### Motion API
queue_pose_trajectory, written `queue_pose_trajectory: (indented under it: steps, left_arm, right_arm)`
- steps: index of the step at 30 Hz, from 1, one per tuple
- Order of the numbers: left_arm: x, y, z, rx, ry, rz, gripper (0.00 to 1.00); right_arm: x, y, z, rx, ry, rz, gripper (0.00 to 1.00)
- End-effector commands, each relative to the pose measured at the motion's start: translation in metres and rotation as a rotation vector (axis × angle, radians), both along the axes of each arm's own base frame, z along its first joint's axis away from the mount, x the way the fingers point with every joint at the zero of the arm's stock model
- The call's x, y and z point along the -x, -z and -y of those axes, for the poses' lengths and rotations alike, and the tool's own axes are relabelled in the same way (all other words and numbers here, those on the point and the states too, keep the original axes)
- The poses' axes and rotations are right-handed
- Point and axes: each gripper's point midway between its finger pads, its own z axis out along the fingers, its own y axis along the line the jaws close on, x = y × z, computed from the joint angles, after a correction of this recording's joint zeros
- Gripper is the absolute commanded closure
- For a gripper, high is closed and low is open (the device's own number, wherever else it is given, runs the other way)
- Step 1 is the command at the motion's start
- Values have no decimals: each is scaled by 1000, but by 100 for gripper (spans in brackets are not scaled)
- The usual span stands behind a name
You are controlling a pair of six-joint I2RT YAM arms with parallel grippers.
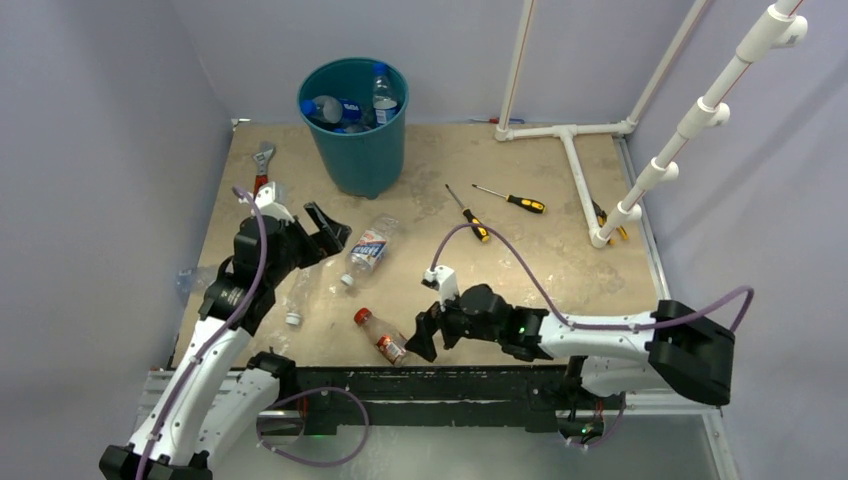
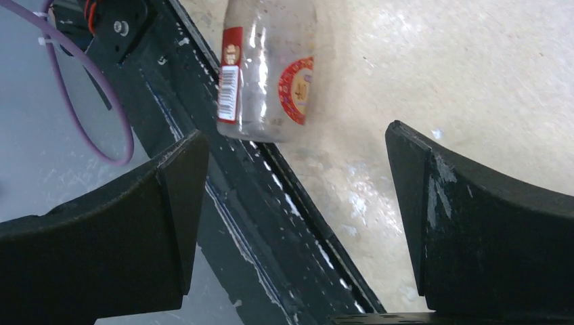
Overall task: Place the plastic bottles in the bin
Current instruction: Pick up the plastic bottle from the corner of the board.
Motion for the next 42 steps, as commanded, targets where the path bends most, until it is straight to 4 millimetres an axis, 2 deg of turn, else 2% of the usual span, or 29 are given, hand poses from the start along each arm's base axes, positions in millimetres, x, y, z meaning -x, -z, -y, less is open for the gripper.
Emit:
queue_pose_trajectory:
  steps: [1,2,5,8,14,22,31,36,39,42]
  left_arm:
    - [9,5,-6,-28,0,12,1]
    - [10,7,-7,-28,0,9,1]
    - [14,12,-8,-41,5,1,1]
    - [16,11,-19,-102,-20,-5,1]
    - [21,-2,-27,-131,-38,24,1]
    - [23,0,-25,-107,-37,33,1]
    - [23,-1,-19,-79,-18,36,1]
    - [22,2,-14,-49,-9,32,2]
    - [20,3,-11,-30,-5,32,2]
    - [19,0,-4,-6,23,36,3]
  right_arm:
    - [-13,-17,-22,-31,24,64,1]
    - [-11,-19,-29,-34,6,64,1]
    - [-10,-6,-50,35,-26,54,1]
    - [-11,5,-66,99,-41,37,1]
    - [-8,9,-81,141,-74,18,3]
    - [-6,33,-76,280,-70,-5,13]
    - [3,44,-73,341,-92,-9,27]
    - [8,54,-70,391,-113,0,38]
    - [4,52,-65,401,-86,17,45]
    - [-3,35,-61,371,-44,50,48]
